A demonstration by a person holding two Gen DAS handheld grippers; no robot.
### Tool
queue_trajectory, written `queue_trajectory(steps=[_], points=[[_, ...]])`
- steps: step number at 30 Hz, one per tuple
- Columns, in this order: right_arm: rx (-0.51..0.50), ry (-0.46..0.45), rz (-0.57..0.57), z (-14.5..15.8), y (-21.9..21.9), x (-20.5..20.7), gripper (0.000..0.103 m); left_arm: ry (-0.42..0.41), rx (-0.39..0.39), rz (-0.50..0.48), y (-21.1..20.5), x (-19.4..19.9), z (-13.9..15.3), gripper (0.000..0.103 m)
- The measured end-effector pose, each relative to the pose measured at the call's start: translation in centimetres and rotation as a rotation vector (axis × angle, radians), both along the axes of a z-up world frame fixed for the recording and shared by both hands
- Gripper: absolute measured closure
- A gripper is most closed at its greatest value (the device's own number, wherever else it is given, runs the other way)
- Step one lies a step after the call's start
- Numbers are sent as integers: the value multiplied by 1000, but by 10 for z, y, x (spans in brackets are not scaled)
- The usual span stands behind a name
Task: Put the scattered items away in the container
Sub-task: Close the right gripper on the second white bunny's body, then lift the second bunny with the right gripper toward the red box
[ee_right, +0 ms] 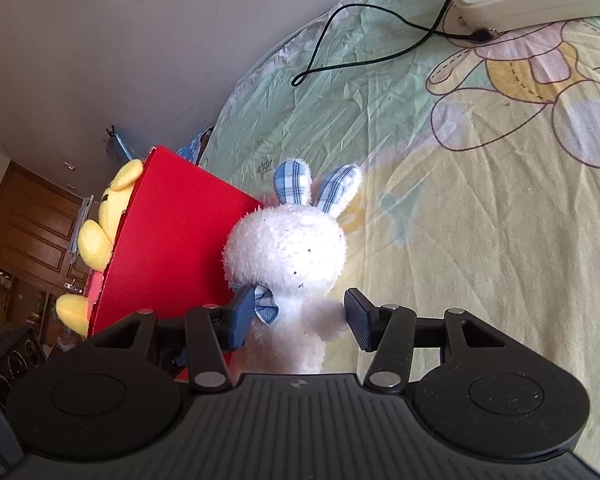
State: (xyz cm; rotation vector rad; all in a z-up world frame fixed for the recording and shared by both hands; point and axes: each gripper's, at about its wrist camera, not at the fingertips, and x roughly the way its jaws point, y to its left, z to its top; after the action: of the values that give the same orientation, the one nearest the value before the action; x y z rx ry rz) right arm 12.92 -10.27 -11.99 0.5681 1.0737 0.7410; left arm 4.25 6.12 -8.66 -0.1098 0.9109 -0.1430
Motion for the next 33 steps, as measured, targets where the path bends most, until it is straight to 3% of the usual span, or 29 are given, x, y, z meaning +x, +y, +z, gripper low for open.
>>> queue_trajectory(steps=[3,5,8,14,18,23,27,33], points=[[18,17,21,-4,7,4,51,11,2,-10,-1,3,-3,13],[43,35,30,-7,10,6,60,15,-7,-4,0,5,-4,14],[65,46,34,-8,11,9,64,22,-14,-4,2,8,-4,16],[49,20,18,-1,2,-2,69,43,-58,-68,-7,4,1,17],[20,16,-10,2,-18,-19,69,60,-77,-153,-27,-11,4,17],[16,75,-61,-1,-54,-40,69,55,-57,-271,-47,-30,4,17],[15,112,-85,-5,-68,-49,62,19,-62,-256,-38,-31,15,17],[82,78,-129,-1,-74,-43,57,-17,-118,-176,-17,-9,23,16]])
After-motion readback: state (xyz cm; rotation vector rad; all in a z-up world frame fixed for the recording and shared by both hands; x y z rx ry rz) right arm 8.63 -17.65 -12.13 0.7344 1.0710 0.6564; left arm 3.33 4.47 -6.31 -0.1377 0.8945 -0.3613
